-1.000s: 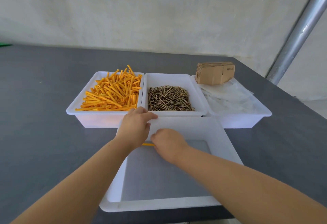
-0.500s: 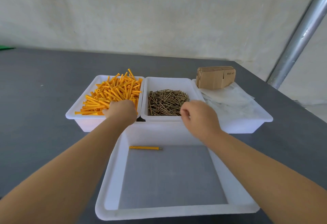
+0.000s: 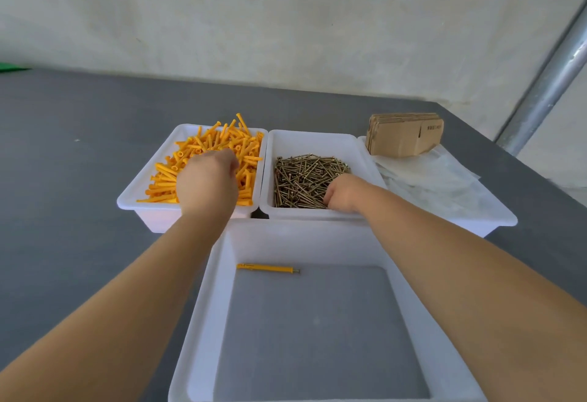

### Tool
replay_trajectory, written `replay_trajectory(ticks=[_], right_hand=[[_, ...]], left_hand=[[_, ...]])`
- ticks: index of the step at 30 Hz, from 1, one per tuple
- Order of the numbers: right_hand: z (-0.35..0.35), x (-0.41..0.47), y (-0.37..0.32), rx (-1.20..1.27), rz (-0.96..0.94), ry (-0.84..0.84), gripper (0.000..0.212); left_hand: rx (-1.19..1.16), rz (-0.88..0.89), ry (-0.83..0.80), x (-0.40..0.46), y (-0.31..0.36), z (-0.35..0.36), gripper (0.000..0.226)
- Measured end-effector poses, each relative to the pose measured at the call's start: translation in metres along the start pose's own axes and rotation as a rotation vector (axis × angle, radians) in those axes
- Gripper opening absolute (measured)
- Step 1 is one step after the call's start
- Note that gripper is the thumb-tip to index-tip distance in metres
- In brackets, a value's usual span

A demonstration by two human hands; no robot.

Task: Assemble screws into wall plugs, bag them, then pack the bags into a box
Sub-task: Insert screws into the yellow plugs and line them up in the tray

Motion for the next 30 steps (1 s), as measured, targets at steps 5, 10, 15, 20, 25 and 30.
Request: replay_trajectory(ticks=[5,10,15,20,25,30], right_hand=[[0.002,0.007,-0.002,-0.162,-0.014,-0.009,0.032],[-0.003,0.004,0.0,-0.15,-0.069,0.115,0.031],[-0.022,-0.019,0.017,0.111,-0.021,0.377,0.02],[-0.032,-0.058,0.029,0.58,-0.007,0.435,0.018],[-0.006,-0.096,0.03,1.037,0.078,0.134,0.011],[0.018,-0.117,0.037,1.203,0.134,0.195,0.007]], left_hand=[[-0.135,0.063,0.066,-0.002,0.023,-0.013,0.007],[-0.387,0.026,0.06,-0.021,0.036,-0.015,0.017],[-0.599,-0.121,-0.049,-0.032,0.042,-0.017,0.015],[-0.926,-0.49,-0.272,-0.046,0.049,-0.017,0.016],[-1.088,-0.722,-0.464,-0.061,0.051,-0.014,0.017],[-1.031,-0.661,-0.667,-0.082,0.059,-0.008,0.02]])
Point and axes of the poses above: each hand's wrist, its own x-axis towards the middle knuckle, its own z-axis out of the palm, y = z × x, the point moved 4 cm from there along x, towards the middle knuckle, and after that the axes turned 8 degrees about y, right-handed, at the moved point
